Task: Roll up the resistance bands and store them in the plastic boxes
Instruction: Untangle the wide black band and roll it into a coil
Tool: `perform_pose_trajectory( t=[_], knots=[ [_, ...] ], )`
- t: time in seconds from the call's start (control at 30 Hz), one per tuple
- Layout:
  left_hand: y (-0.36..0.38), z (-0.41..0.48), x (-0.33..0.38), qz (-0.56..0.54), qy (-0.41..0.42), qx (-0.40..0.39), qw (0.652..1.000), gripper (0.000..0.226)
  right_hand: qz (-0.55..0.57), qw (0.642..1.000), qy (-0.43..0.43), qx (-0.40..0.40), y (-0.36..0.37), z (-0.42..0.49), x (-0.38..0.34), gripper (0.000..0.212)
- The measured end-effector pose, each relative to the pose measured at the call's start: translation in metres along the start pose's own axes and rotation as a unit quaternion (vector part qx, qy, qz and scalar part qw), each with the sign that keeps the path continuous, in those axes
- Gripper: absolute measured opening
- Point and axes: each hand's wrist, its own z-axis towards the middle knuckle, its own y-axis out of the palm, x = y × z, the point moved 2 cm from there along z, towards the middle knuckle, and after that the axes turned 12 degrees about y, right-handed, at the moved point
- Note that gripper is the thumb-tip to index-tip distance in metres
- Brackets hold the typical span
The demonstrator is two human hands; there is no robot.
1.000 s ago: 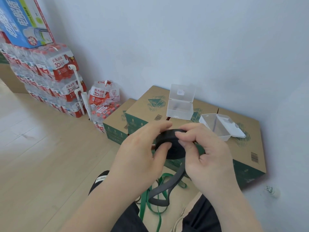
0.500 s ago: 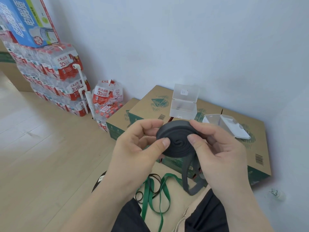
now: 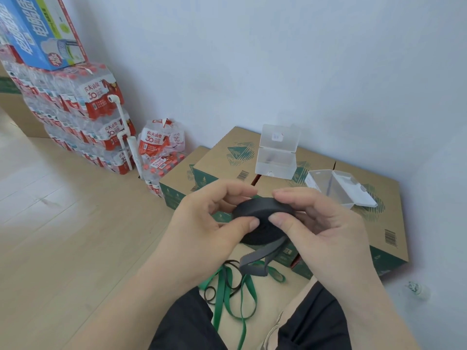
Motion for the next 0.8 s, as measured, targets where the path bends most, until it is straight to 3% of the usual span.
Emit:
perform_pose_trajectory(
  t=[0.3,0.37,0.43,0.53,0.67,0.8],
  knots=[
    [0.008,-0.006,-0.002,-0.179,-0.051,0.099,0.978,0.033,0.11,0.991,0.036,0.067,-0.006,-0.004,-0.001,0.035],
    [0.012,-0.009,-0.004,-0.115,-0.037,0.072,0.99,0.03,0.071,0.994,0.031,0.076,-0.007,-0.005,0.0,0.038],
    [0.013,-0.011,-0.006,0.018,0.015,0.032,0.999,0.023,-0.007,0.997,0.011,0.078,-0.006,-0.006,-0.001,0.041],
    [0.013,-0.008,-0.003,0.124,0.082,-0.005,0.989,0.032,-0.095,0.993,-0.043,0.056,-0.004,-0.006,-0.004,0.043],
    [0.01,-0.007,0.003,0.1,0.087,-0.037,0.99,0.034,-0.131,0.986,-0.101,0.022,-0.001,-0.001,-0.01,0.038],
    [0.007,-0.004,0.002,0.051,0.043,-0.011,0.998,0.038,-0.092,0.993,-0.075,-0.001,0.002,0.003,-0.014,0.036]
  ],
)
